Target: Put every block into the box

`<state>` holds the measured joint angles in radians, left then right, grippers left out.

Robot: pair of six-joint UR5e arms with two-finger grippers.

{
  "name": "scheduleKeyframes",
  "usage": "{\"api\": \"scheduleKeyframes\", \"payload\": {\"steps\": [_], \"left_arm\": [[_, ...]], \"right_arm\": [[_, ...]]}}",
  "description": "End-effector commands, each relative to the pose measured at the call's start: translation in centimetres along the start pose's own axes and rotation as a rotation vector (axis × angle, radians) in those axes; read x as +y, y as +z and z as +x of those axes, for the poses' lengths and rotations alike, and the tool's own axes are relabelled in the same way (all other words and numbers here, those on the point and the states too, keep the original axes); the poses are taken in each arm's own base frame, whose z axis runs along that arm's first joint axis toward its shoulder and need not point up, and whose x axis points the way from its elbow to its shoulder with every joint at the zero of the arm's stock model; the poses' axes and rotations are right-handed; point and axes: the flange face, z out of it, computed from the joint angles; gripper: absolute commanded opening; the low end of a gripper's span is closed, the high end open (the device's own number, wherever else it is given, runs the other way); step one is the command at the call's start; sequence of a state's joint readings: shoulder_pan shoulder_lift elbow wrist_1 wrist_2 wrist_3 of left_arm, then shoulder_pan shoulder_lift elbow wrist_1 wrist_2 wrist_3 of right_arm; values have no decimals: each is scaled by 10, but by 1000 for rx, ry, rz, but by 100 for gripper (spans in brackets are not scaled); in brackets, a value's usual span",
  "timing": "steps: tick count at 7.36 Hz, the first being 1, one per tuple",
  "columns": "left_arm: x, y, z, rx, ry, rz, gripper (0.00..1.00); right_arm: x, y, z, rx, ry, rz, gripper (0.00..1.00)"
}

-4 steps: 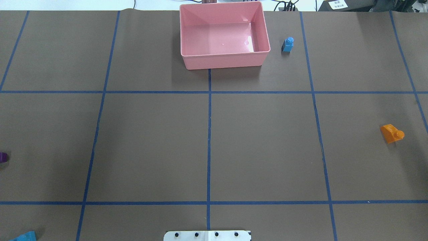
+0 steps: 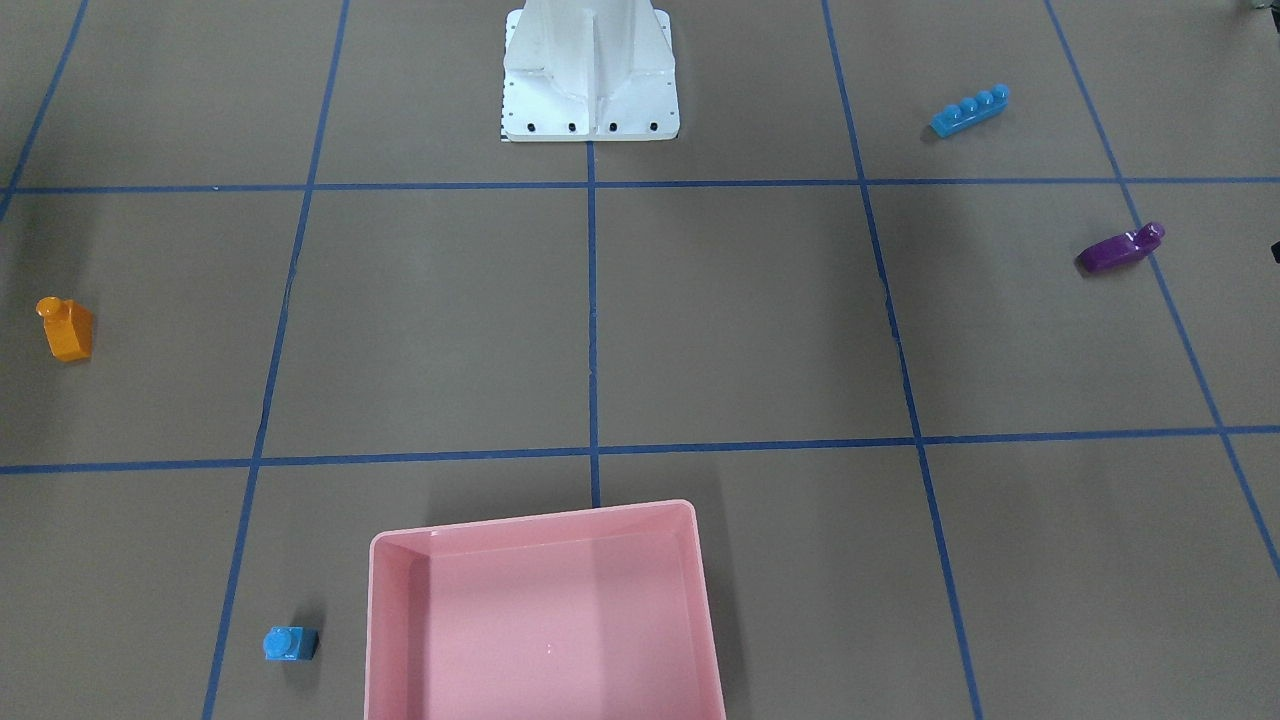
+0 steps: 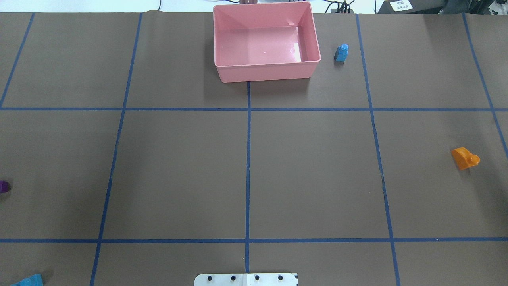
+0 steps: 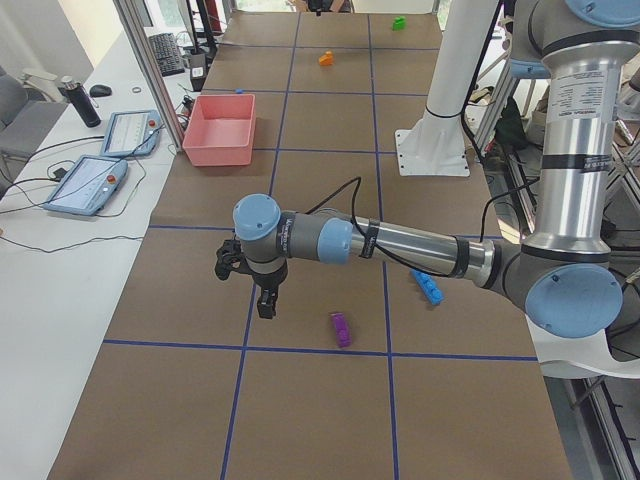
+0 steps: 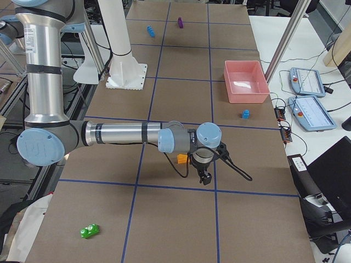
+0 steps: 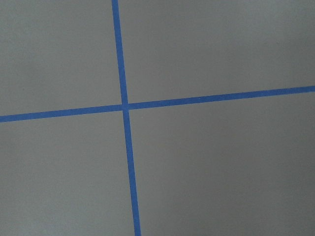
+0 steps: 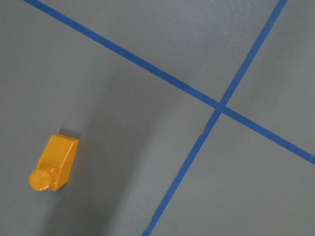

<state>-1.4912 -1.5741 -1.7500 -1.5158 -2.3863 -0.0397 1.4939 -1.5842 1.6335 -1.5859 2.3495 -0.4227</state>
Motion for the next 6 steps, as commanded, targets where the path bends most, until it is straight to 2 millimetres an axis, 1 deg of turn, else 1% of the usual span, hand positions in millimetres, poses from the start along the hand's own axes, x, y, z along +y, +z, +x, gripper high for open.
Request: {"api": "scheduleKeyframes", "payload": {"steps": [1, 2, 3, 4, 5, 6], "left_arm": [[0, 3, 1, -2, 14, 2, 100], [-2, 3, 3, 0, 50, 34, 100], [7, 9, -4, 1, 44, 28, 100], [7, 8, -4, 1, 44, 30, 100], [4, 18, 11, 7, 85, 22, 100], [1, 30, 25, 13, 132, 21, 100]], "right_arm": [[11, 7, 0, -1, -15, -4, 100], [20, 9, 4, 51, -46, 3, 100], [51, 22, 5, 57, -45, -2, 100], [103, 35, -3, 66, -48, -2, 100], [171, 53, -11, 100, -61, 6, 100], [233, 71, -17, 95, -28, -23, 100]]}}
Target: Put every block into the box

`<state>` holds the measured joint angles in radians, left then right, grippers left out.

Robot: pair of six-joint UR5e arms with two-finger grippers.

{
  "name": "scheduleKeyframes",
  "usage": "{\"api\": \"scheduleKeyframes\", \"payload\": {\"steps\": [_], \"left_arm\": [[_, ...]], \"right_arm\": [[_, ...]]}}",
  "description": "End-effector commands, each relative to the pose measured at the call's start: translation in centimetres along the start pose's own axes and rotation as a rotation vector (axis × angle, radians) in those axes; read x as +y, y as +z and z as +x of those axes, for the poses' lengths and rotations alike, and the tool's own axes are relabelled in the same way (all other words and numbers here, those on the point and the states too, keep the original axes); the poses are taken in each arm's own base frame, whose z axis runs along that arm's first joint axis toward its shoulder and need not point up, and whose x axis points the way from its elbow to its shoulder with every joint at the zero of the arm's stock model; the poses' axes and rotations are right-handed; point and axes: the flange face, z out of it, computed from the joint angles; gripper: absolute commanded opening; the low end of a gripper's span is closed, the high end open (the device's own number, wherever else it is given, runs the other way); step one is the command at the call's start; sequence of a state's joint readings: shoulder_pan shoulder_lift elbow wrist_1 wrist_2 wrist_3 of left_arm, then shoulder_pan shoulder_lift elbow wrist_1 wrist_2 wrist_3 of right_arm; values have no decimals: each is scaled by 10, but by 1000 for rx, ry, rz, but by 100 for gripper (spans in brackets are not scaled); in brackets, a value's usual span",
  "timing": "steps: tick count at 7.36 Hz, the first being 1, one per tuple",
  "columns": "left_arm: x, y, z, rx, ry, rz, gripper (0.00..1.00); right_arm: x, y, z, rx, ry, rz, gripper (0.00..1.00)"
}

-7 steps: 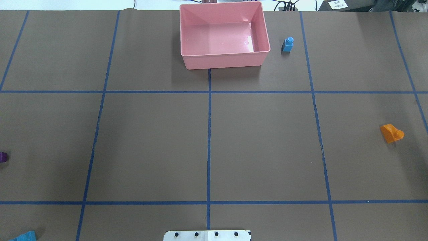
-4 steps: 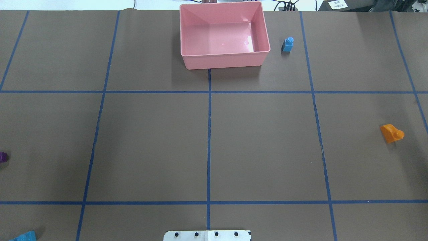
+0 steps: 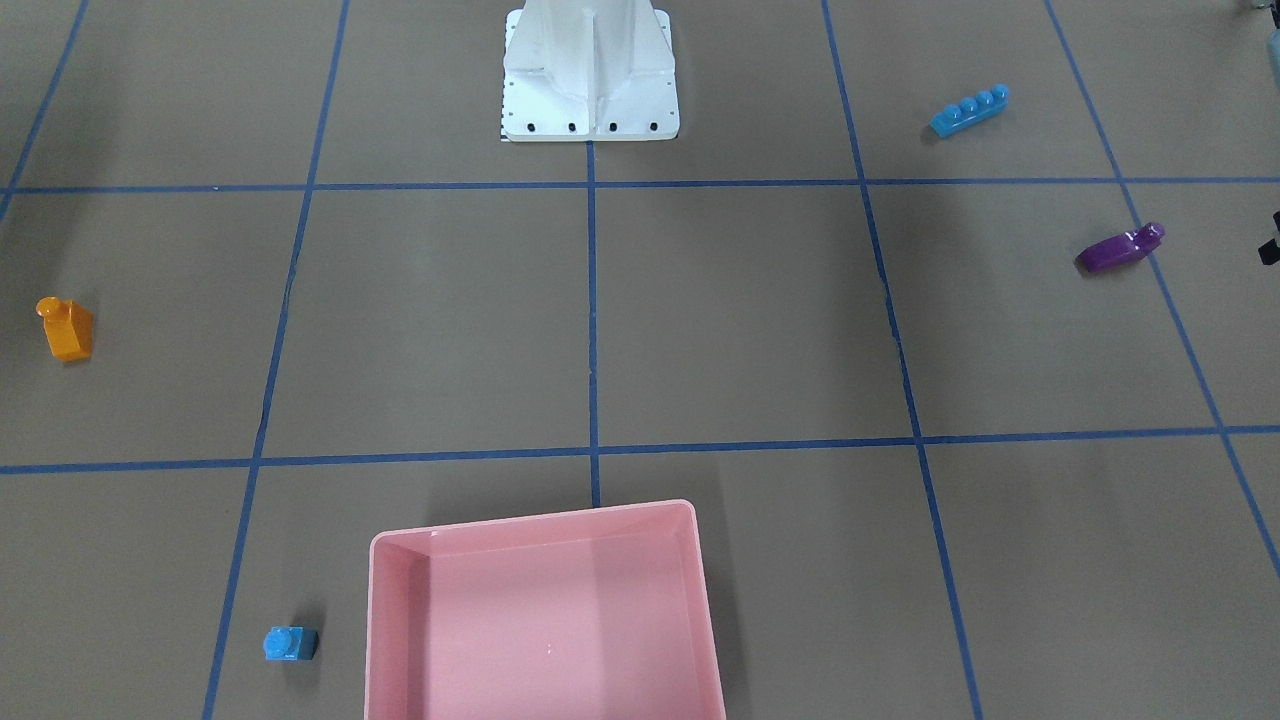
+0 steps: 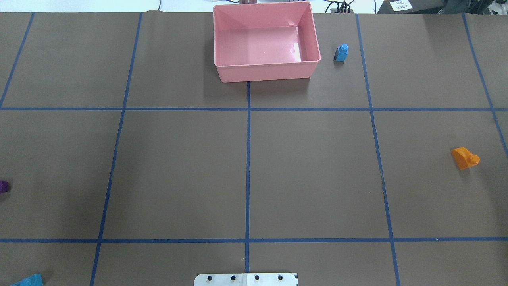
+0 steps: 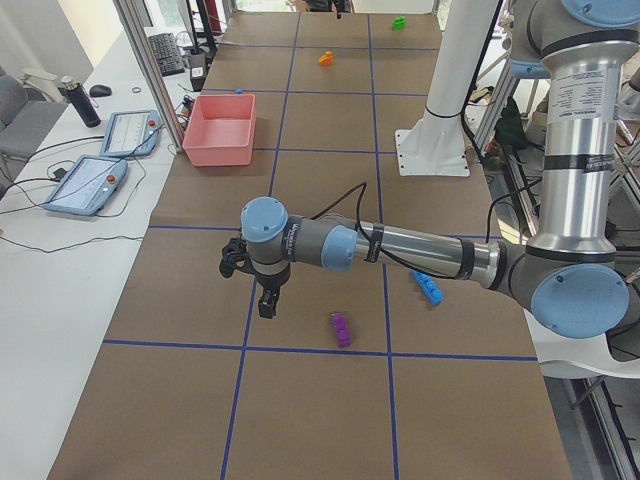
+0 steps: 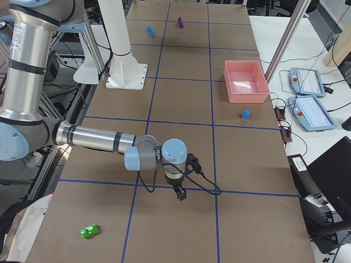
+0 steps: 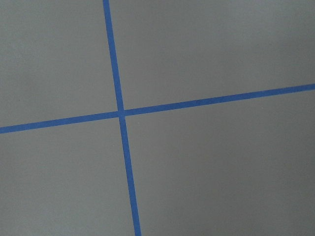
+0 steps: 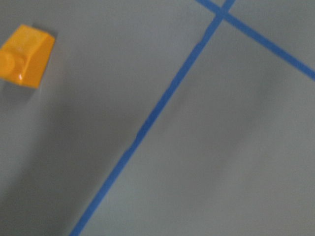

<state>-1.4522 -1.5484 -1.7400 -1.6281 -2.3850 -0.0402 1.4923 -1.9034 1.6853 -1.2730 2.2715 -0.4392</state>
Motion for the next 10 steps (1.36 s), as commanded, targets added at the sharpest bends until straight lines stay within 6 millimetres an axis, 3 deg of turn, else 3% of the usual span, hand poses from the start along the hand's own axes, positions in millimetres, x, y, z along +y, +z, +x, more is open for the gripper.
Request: {"api": "scheduleKeyframes", "payload": {"steps": [1, 2, 3, 5, 6, 7, 8, 9, 10], "left_arm": [[-8, 12, 22, 8, 43, 1, 100], [-9, 10, 26, 9, 47, 5, 100], [-9, 9, 27, 9, 49, 7, 100], [-11, 9, 33, 13, 72, 22, 100], [-11, 8, 34, 15, 68, 38, 100], [-10, 7, 34, 17, 66, 44, 100], [-10, 8, 35, 18, 67, 42, 100], [-10, 7, 34, 19, 61, 43, 100], [-13, 8, 40, 28, 27, 42, 100]], "right_arm": [[137, 29, -29, 1, 31, -44, 100], [190, 52, -33, -23, -6, -79, 100], [230, 72, -27, -51, -22, -101, 99], [289, 95, -27, -83, -16, -118, 98], [304, 104, -28, -100, 0, -137, 97], [323, 115, -30, -115, 29, -161, 82], [329, 118, -29, -117, 41, -169, 38], [338, 124, -30, -125, 53, -183, 0], [337, 124, -29, -129, 69, -178, 0]]}}
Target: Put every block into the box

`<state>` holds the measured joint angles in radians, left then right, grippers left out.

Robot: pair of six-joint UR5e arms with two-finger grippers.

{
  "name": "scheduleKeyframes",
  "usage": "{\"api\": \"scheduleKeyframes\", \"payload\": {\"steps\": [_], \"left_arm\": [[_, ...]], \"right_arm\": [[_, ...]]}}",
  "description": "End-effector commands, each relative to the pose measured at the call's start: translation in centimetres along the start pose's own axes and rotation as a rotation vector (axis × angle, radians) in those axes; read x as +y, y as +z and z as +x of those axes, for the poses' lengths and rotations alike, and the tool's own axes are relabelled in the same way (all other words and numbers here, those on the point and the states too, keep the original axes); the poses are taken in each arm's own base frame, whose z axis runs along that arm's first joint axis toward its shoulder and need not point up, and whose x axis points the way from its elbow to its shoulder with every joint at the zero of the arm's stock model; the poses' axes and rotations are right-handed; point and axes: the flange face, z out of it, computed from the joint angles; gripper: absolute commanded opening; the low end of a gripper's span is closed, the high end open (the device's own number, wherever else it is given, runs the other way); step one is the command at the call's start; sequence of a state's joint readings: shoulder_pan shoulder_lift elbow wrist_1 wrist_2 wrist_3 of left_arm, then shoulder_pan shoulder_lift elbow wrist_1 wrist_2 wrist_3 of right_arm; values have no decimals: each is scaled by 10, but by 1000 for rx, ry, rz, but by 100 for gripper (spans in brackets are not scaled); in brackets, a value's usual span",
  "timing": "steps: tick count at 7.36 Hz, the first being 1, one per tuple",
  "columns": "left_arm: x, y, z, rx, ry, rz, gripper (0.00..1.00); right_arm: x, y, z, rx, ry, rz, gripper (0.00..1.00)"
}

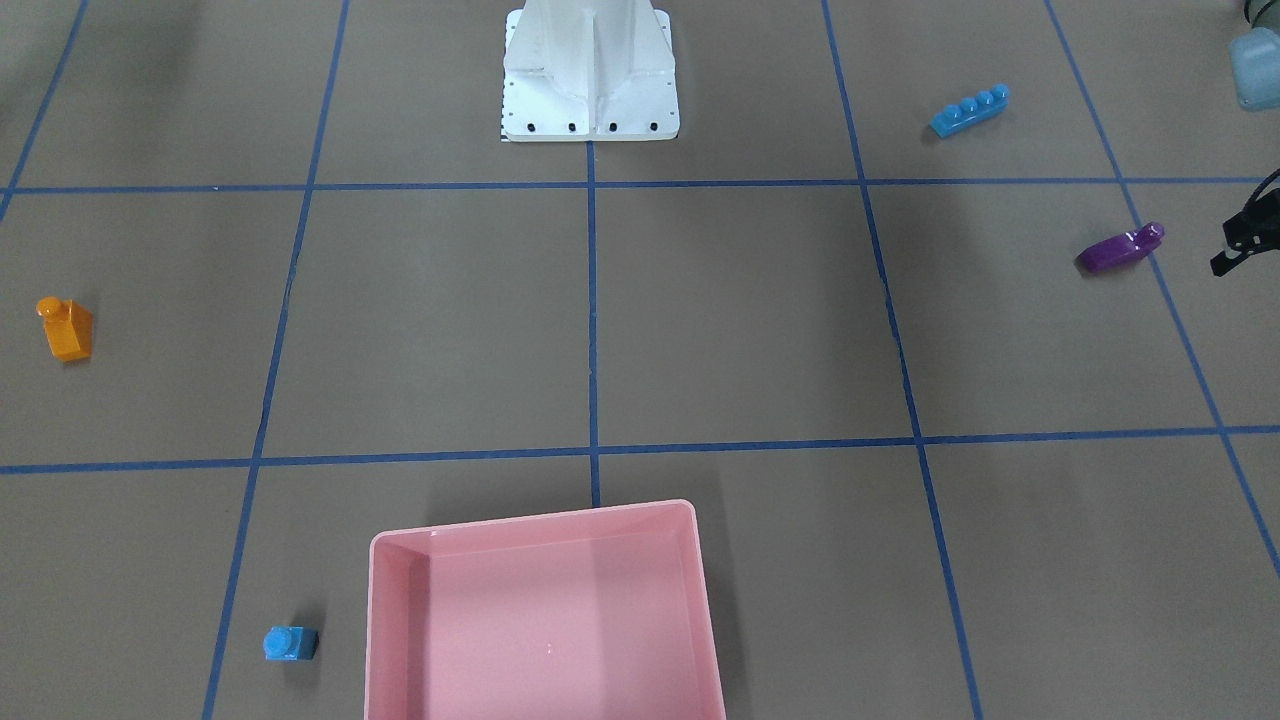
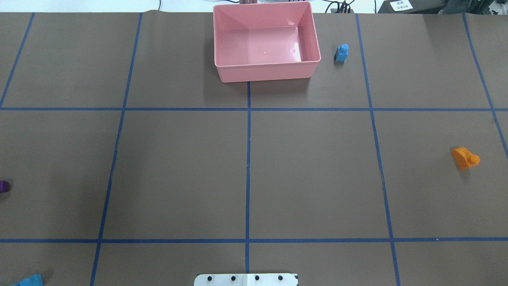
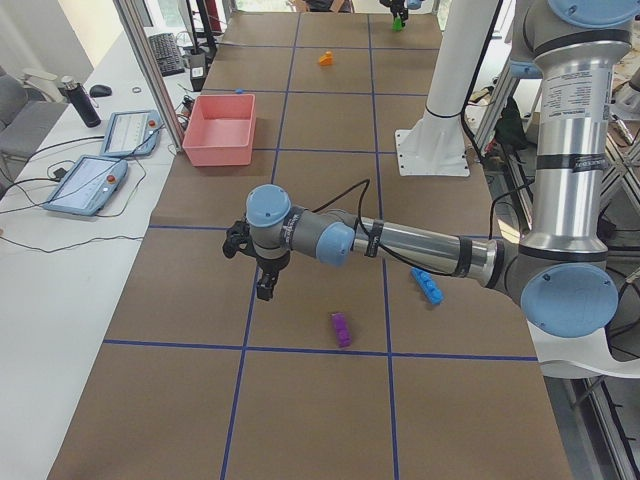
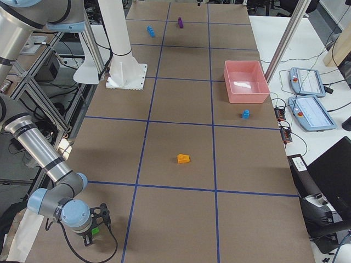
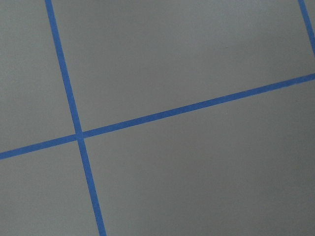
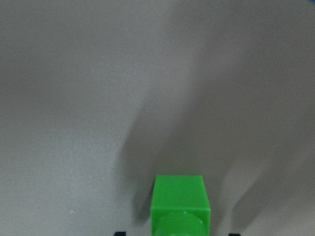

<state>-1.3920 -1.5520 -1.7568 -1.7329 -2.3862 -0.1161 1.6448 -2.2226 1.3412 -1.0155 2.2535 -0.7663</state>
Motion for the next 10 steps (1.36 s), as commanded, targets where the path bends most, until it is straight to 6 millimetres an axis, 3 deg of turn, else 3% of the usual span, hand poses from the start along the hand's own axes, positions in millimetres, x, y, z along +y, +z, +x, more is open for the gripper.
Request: {"api": "scheduleKeyframes", "payload": {"steps": [1, 2, 3, 5, 6, 7, 8, 9, 10], "left_arm": [[-12, 17, 40, 29, 10, -28, 100], [-22, 37, 96, 64, 109, -55, 100], [-17, 30, 141, 93, 115, -43, 100], [27, 58, 267, 139, 210, -117, 100], [61, 74, 328, 99, 355, -113, 100], [116, 95, 337, 59, 423, -189, 100], [153, 108, 339, 32, 506, -243, 100], [176, 118, 323, 10, 585, -298, 100], [186, 118, 308, -2, 622, -325, 100]], "right_arm": [[-4, -6, 4, 7, 67, 49, 0], [-41, -30, 18, 19, 95, 70, 0], [-96, -76, 25, 24, 184, 91, 0], [-194, -167, 28, 58, 278, 162, 0], [-244, -198, 31, 17, 282, 210, 0], [-309, -225, 25, 10, 282, 231, 0], [-382, -245, 5, 9, 292, 240, 0], [-465, -263, -32, -26, 380, 253, 0], [-558, -284, -87, -61, 445, 269, 0]]}}
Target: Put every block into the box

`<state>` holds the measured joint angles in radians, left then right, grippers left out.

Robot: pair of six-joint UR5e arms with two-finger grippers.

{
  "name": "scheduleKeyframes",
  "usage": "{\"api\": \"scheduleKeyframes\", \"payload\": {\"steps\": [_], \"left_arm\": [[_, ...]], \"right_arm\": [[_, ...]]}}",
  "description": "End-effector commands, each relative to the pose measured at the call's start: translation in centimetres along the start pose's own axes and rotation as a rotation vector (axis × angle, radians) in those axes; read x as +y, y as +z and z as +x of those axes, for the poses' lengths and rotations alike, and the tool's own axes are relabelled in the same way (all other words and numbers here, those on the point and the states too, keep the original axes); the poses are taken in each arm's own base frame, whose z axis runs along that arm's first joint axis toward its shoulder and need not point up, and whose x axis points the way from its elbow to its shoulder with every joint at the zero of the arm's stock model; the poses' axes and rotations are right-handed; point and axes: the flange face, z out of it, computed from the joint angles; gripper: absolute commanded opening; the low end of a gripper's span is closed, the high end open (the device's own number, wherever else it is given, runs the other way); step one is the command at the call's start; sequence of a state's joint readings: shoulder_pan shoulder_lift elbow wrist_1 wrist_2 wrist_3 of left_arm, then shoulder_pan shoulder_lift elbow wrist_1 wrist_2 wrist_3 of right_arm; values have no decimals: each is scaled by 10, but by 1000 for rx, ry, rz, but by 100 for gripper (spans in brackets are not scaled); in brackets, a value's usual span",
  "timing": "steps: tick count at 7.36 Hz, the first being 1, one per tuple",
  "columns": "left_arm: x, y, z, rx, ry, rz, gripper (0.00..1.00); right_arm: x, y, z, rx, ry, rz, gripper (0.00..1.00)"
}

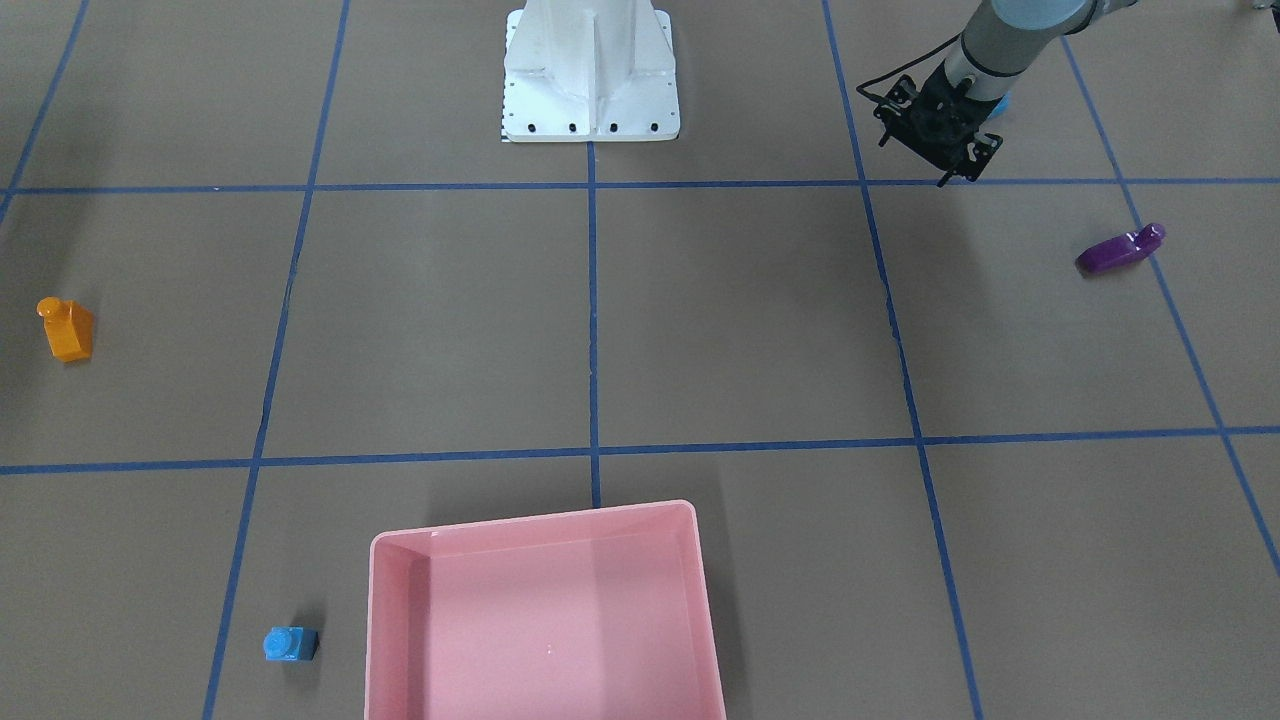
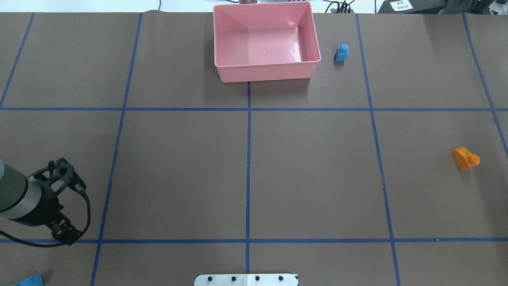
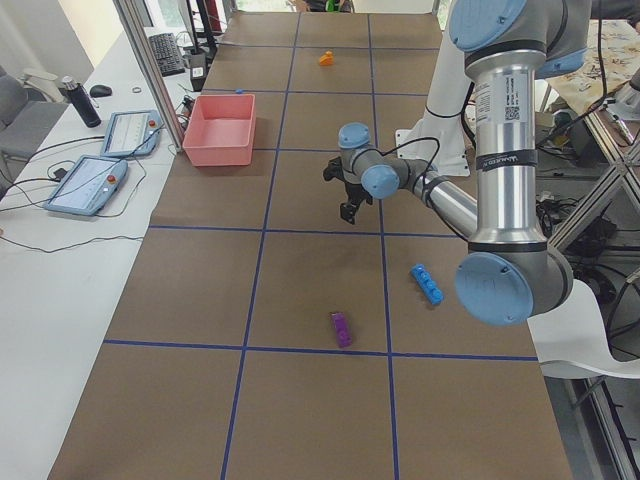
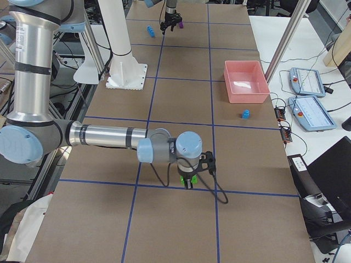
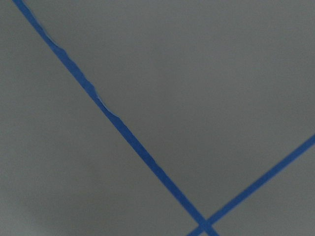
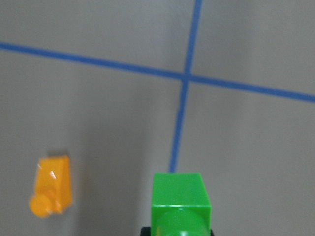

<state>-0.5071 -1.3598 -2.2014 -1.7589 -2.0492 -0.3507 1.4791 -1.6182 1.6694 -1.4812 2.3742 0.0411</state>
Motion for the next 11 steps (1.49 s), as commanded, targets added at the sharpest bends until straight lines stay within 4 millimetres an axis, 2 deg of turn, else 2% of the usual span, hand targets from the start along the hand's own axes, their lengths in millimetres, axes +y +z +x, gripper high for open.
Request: {"api": "scheduleKeyframes", "payload": {"steps": [1, 2, 3, 4, 5, 6, 7, 8, 9, 10, 11], "left_arm": [[46, 18, -7, -9, 112, -62, 100], [82, 23, -19, -2, 129, -70, 100], [107, 29, -23, -30, 169, -51, 100], [113, 41, -19, -39, 188, -65, 100], [117, 52, -5, -27, 175, -92, 100], [119, 68, 10, -64, 186, -101, 100], [121, 74, 15, -79, 196, -104, 100], [127, 84, 9, -88, 193, -126, 100], [129, 88, 8, -91, 195, -135, 100], [129, 88, 7, -92, 194, -136, 100], [130, 90, 7, -92, 196, -140, 100]], "right_arm": [[-129, 10, -179, -66, 133, 3, 0], [-177, 13, -255, -93, 154, -2, 0], [-222, 15, -319, -111, 169, -9, 0], [-264, 20, -379, -114, 198, -27, 0], [-306, 14, -428, -96, 213, -23, 0], [-318, 19, -464, -78, 226, -20, 0], [-327, 28, -497, -81, 299, 22, 0], [-317, 64, -534, -104, 354, 78, 0], [-314, 87, -559, -106, 383, 124, 0], [-333, 80, -587, -105, 401, 125, 0], [-341, 84, -591, -82, 411, 141, 0]]}}
